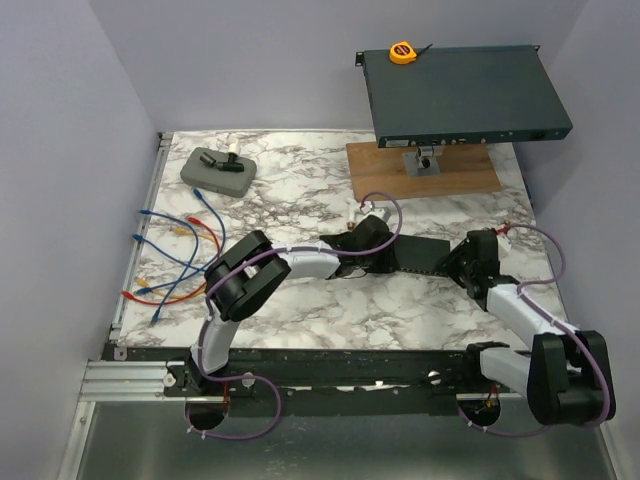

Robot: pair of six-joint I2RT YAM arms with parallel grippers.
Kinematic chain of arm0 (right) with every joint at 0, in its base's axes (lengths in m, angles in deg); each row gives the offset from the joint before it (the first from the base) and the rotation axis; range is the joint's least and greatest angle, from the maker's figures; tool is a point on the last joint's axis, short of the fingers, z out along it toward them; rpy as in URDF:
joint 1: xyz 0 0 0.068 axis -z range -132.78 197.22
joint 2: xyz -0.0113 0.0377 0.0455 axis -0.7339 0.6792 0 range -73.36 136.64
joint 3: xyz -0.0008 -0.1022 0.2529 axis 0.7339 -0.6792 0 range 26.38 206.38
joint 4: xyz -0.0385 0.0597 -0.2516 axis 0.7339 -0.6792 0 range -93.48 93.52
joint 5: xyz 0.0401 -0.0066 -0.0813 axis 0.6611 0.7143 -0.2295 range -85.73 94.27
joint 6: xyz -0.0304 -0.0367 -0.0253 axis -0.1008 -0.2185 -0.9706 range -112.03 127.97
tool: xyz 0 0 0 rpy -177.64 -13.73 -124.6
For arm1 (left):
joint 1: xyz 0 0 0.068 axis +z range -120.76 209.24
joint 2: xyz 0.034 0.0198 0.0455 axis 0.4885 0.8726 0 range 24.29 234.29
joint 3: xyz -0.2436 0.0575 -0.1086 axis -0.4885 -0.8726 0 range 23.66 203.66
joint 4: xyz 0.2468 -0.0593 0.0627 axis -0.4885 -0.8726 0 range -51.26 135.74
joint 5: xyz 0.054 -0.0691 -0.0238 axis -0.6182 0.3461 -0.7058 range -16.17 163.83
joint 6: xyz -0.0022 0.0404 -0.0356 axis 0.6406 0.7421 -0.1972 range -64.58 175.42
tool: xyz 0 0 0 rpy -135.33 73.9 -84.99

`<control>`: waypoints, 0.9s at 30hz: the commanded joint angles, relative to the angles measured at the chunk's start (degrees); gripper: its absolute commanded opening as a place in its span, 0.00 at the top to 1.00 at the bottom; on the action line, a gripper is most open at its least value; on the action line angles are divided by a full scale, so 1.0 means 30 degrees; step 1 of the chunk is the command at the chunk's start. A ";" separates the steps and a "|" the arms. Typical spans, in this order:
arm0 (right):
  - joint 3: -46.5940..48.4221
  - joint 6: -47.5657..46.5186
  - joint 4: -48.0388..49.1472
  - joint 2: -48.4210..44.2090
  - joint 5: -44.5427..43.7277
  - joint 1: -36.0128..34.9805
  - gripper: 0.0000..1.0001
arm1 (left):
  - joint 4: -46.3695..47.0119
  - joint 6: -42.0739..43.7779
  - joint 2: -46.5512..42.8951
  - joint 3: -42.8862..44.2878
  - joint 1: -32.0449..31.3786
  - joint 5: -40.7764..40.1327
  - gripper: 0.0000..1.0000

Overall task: Pull the plug from the switch port
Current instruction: Move the switch port to the center of the board.

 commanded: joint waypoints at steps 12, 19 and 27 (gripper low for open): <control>-0.2210 0.2384 -0.5189 -0.6277 0.4100 -0.0259 0.54 | 0.1385 0.0259 -0.3361 -0.5262 -0.1869 0.2814 0.64; -0.2286 0.2033 -0.5037 -0.5554 0.5414 -0.0289 0.54 | 0.2960 -0.0624 -0.5100 -0.8637 -0.1871 0.2099 0.64; -0.2651 0.1967 -0.4830 -0.5882 0.6365 -0.0804 0.53 | 0.3240 -0.0965 -0.7511 -1.1151 -0.1814 0.0454 0.64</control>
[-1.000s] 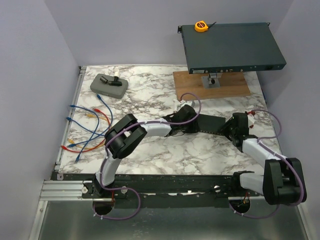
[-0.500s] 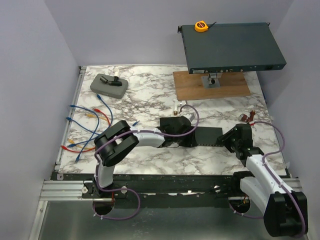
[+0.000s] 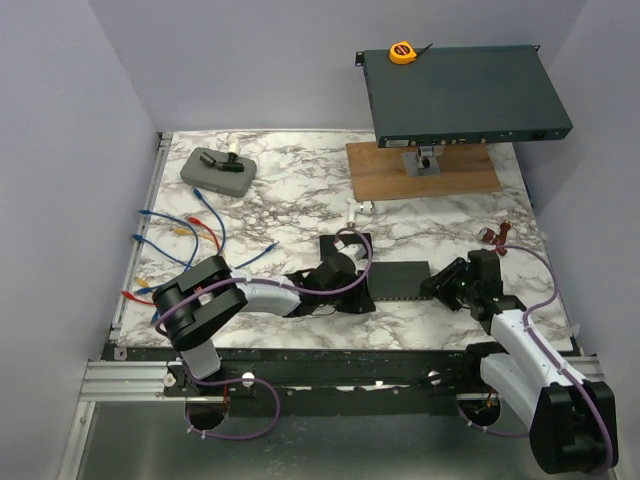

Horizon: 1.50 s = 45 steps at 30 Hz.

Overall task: Pull the plug from the switch port
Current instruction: Move the switch port to the center of the board.

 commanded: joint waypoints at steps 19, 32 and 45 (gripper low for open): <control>0.0126 0.0268 0.1625 0.2096 -0.0729 -0.5277 0.42 | 0.0632 -0.2042 -0.6392 -0.7087 0.0573 -0.4104 0.56; 0.3186 -0.1937 0.2352 0.5823 -0.2484 -0.5277 0.37 | 0.1233 -0.0940 -0.7071 -0.5358 0.2819 -0.5863 0.39; 0.2377 -0.2686 0.5351 0.7322 0.0269 -0.5306 0.50 | 0.2332 0.0372 -0.2226 -0.2464 0.2815 -0.3402 0.43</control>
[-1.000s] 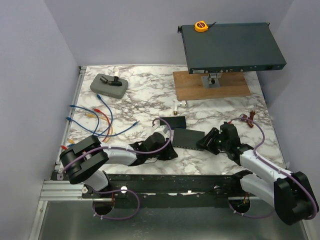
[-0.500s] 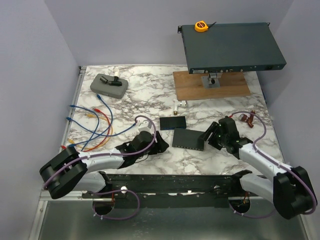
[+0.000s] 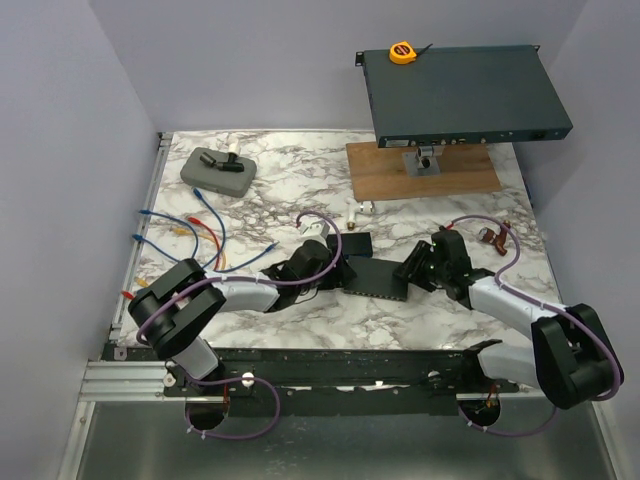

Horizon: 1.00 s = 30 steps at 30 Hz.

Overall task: Pull the plug from the switch port
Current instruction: Move the switch port to the center of the board.

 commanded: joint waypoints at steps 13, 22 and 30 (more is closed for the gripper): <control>-0.0481 -0.0579 0.3130 0.1946 0.1116 -0.3020 0.64 | 0.4320 -0.0274 -0.0706 -0.4344 -0.0315 -0.0294 0.57; 0.0220 0.0389 0.4660 0.3940 0.1107 -0.4729 0.65 | 0.3867 -0.1055 -0.2842 -0.6682 -0.0283 -0.1362 0.58; -0.1095 0.0074 0.5444 0.4043 0.0331 -0.4762 0.65 | 0.4107 -0.1291 -0.1957 -0.6788 -0.0136 -0.1355 0.57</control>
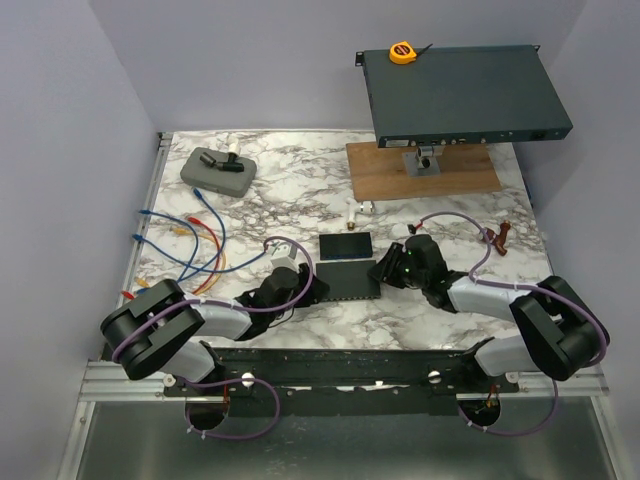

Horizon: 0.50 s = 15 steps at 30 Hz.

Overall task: Pull the plug from the switch port
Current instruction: Move the switch port to the center of the board.

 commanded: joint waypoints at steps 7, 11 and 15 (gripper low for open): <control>-0.1754 0.0344 -0.0157 0.0678 0.0162 -0.0639 0.63 | 0.0448 -0.0955 0.1758 -0.1114 -0.0092 0.0419 0.56; -0.2237 0.0339 0.0078 0.0199 -0.0131 -0.0639 0.62 | 0.0566 -0.1176 0.1979 -0.1421 -0.0093 0.0389 0.55; -0.2275 0.0470 -0.0016 0.0089 -0.0311 -0.0638 0.59 | 0.0716 -0.1207 0.1964 -0.1543 -0.0081 0.0350 0.53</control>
